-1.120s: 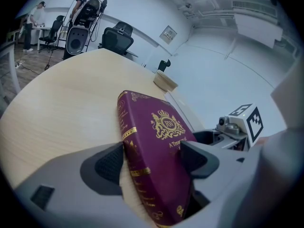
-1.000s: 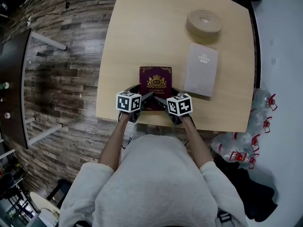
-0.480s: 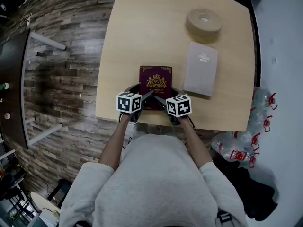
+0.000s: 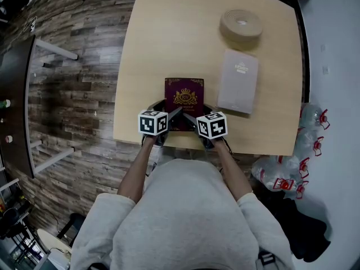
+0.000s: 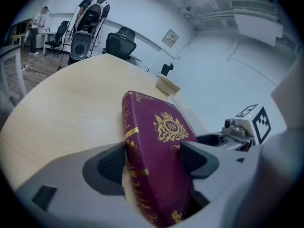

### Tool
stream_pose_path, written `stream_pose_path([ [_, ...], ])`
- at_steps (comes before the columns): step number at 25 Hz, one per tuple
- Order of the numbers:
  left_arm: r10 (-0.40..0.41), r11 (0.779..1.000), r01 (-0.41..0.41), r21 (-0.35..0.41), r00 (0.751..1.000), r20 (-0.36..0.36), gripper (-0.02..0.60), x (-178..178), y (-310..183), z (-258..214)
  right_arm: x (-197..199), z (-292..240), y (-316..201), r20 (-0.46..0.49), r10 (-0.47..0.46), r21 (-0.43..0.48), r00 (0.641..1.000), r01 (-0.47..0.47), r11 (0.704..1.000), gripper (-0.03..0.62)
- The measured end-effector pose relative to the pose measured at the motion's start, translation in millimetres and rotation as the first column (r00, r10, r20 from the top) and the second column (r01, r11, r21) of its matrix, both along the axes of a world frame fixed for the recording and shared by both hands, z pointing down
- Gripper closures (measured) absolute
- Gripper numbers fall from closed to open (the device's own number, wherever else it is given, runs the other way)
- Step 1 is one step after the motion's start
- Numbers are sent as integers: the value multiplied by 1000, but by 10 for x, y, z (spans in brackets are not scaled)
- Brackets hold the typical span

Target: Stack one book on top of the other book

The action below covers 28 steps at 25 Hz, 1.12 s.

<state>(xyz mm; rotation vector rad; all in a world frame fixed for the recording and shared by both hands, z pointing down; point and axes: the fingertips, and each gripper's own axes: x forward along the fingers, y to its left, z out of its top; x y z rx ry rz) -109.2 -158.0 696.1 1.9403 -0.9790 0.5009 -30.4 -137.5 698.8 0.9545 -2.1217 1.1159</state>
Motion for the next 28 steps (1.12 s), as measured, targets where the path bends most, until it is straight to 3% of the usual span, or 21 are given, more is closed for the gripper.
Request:
stream_pose_path([
  [15, -18, 999, 18, 47, 1000, 10, 221, 25, -108, -154, 57, -147, -121, -35, 11, 63, 999, -8, 998, 237],
  [28, -30, 984, 22, 175, 999, 42, 222, 47, -293, -467, 103, -415, -317, -59, 38, 196, 998, -26, 980, 258],
])
